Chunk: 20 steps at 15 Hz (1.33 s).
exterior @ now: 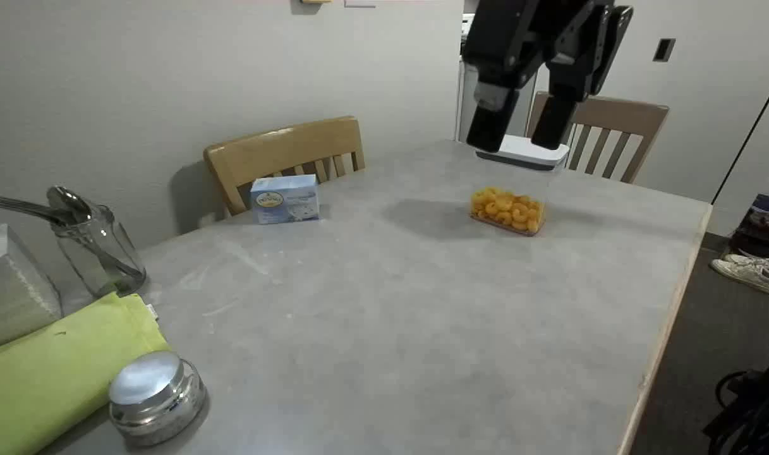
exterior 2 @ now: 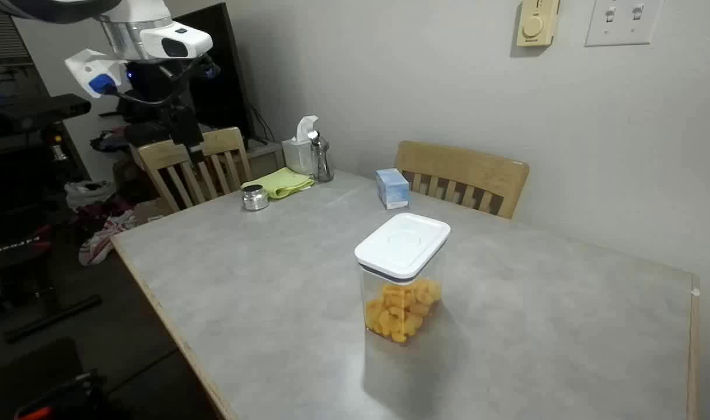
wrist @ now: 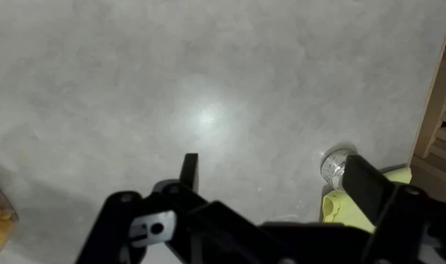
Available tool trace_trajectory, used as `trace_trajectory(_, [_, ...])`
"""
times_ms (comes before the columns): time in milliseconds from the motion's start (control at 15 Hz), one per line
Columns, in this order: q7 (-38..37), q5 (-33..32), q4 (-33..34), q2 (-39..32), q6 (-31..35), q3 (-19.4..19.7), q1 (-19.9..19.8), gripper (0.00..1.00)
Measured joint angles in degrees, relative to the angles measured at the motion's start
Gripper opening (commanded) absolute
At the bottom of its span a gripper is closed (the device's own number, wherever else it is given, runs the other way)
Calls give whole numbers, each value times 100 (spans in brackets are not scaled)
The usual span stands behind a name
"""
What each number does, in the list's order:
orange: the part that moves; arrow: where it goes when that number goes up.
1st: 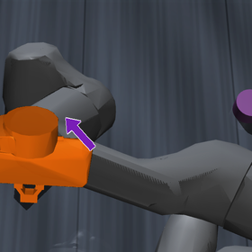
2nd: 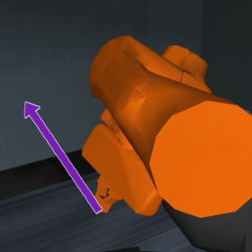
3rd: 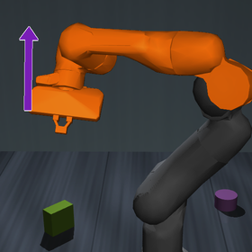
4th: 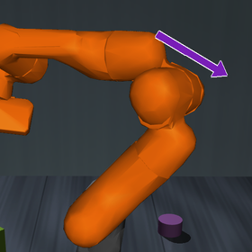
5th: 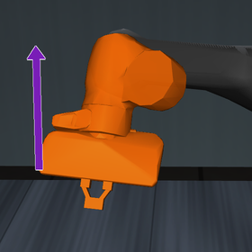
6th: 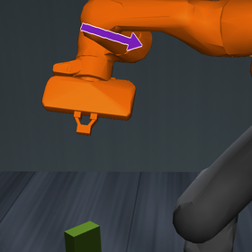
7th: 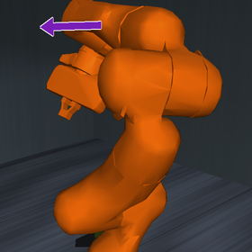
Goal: Remove white lid from the clear bowl
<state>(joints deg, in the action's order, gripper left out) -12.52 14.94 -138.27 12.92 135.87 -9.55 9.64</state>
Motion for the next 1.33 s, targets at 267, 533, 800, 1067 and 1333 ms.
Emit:
trace_trajectory(267, [0, 0, 0, 0, 0, 0, 0, 100])
trace_trajectory(533, [-2, 0, 1, 3, 0, 3, -2, 100])
trace_trajectory(800, [96, 58, 35, 2, -25, 134, -6, 100])
trace_trajectory(1067, [702, 176, 231, 4, -346, 594, -97, 100])
trace_trajectory(1333, [1671, 163, 504, 8, -1422, 1166, -416, 100])
